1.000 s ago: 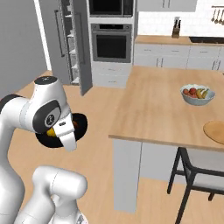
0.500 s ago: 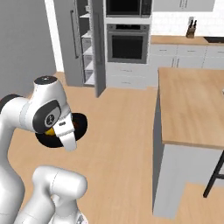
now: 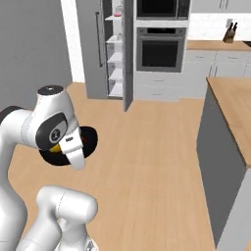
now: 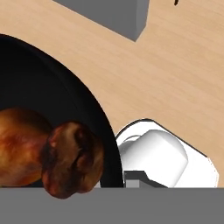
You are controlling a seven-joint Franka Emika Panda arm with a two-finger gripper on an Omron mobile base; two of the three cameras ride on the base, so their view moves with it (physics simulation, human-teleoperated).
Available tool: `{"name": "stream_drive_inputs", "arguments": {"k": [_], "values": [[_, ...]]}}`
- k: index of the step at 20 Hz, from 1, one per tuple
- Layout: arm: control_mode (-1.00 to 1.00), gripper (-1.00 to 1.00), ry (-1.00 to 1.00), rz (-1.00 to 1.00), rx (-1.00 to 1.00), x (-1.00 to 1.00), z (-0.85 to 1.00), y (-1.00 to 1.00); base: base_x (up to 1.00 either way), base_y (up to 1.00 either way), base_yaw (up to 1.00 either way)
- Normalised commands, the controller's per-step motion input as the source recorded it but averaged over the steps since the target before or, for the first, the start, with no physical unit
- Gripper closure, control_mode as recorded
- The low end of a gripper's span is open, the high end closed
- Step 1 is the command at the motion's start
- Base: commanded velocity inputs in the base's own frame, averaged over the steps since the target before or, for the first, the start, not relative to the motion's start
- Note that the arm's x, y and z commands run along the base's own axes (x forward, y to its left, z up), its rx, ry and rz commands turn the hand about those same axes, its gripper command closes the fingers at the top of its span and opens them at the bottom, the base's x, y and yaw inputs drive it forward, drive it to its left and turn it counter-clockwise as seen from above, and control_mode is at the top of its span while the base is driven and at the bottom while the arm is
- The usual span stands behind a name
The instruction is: Pick the chicken drumstick and lemon from their plates and place them in the bowl. Then put the bowl in the fridge.
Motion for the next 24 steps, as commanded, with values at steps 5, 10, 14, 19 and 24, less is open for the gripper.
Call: {"name": "stream_drive_inputs", "arguments": {"k": [5, 10, 14, 19, 24], "values": [[1.0, 1.0, 0.0, 0.0, 0.0, 0.0, 0.0, 0.0, 0.91, 0.78, -0.05], [1.0, 1.0, 0.0, 0.0, 0.0, 0.0, 0.0, 0.0, 1.0, 0.73, -0.01], [1.0, 1.0, 0.0, 0.0, 0.0, 0.0, 0.0, 0.0, 1.0, 0.7, -0.02], [1.0, 1.0, 0.0, 0.0, 0.0, 0.0, 0.0, 0.0, 1.0, 0.5, 0.0], [1.0, 1.0, 0.0, 0.0, 0.0, 0.0, 0.0, 0.0, 1.0, 0.2, -0.01]]}}
